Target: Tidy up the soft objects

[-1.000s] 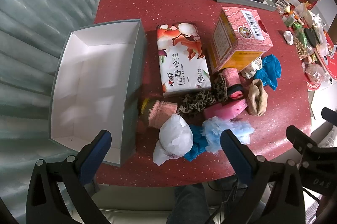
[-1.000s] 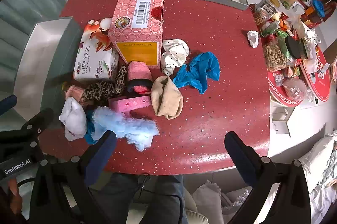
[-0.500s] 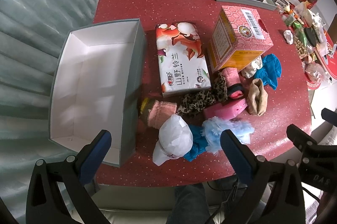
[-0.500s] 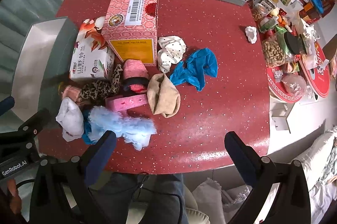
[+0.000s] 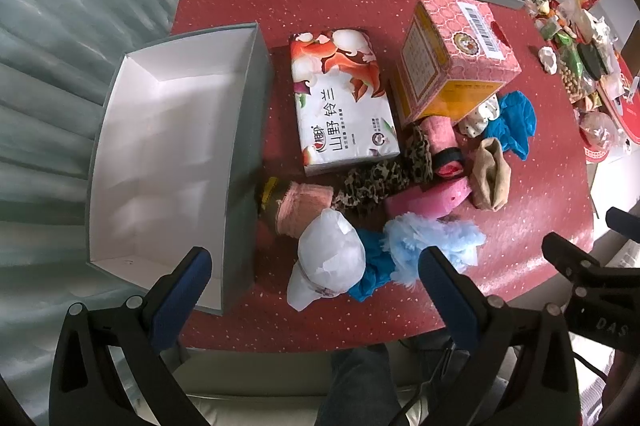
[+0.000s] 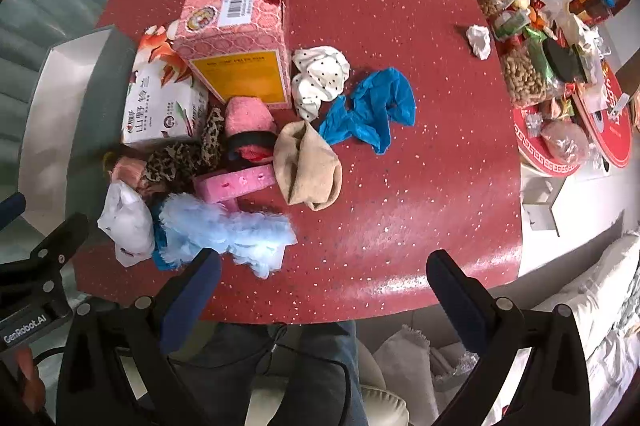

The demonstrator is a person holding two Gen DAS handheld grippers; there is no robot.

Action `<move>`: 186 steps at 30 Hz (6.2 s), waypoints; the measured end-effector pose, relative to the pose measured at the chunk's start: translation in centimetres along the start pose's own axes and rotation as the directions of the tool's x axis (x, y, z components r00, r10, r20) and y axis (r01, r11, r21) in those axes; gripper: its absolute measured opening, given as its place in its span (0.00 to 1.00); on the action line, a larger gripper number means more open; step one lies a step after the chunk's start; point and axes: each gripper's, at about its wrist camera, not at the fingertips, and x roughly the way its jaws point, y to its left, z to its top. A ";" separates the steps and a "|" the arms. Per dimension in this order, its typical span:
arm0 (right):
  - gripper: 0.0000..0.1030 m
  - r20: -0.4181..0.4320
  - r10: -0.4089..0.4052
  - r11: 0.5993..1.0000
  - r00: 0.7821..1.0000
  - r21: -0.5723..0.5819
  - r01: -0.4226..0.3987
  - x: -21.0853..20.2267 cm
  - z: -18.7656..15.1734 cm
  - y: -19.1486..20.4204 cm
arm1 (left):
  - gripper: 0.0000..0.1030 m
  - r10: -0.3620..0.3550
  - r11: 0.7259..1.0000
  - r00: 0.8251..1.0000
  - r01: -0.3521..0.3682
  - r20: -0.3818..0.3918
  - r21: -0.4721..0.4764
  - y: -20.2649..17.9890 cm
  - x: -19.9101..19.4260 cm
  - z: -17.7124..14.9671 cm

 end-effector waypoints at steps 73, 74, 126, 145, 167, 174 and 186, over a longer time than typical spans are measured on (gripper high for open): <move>0.29 -0.212 0.382 0.907 0.900 -0.102 -0.409 16.0 6.0 -2.2 | 0.97 -0.164 0.792 0.959 -0.011 -0.230 -0.610 -6.3 14.1 -10.0; 0.29 -0.202 0.377 0.909 0.904 -0.106 -0.403 15.8 5.9 -2.7 | 0.95 -0.165 0.790 0.960 -0.008 -0.226 -0.612 -6.7 14.1 -9.8; 0.29 -0.137 0.367 0.923 0.920 -0.069 -0.379 7.5 2.7 -13.0 | 0.24 -0.072 0.991 0.995 0.063 -0.073 -0.117 -12.5 6.6 -6.1; 0.29 0.062 0.337 0.942 0.940 -0.008 -0.337 0.2 7.9 -16.8 | 0.24 -0.113 0.991 0.986 0.103 0.123 0.084 -18.3 0.4 2.2; 0.29 0.218 0.408 0.898 0.887 0.081 -0.433 -6.1 18.3 -4.9 | 0.24 -0.110 0.990 0.979 0.123 0.173 -0.071 1.3 -0.8 11.2; 0.29 0.168 0.389 0.917 0.906 0.030 -0.399 -5.9 19.1 2.9 | 0.24 -0.139 0.982 0.983 0.152 0.121 -0.108 7.9 1.8 9.2; 0.29 0.102 0.327 0.945 0.939 -0.058 -0.323 -5.7 19.9 11.8 | 0.24 -0.154 0.957 0.981 0.178 0.121 -0.229 16.6 4.3 8.1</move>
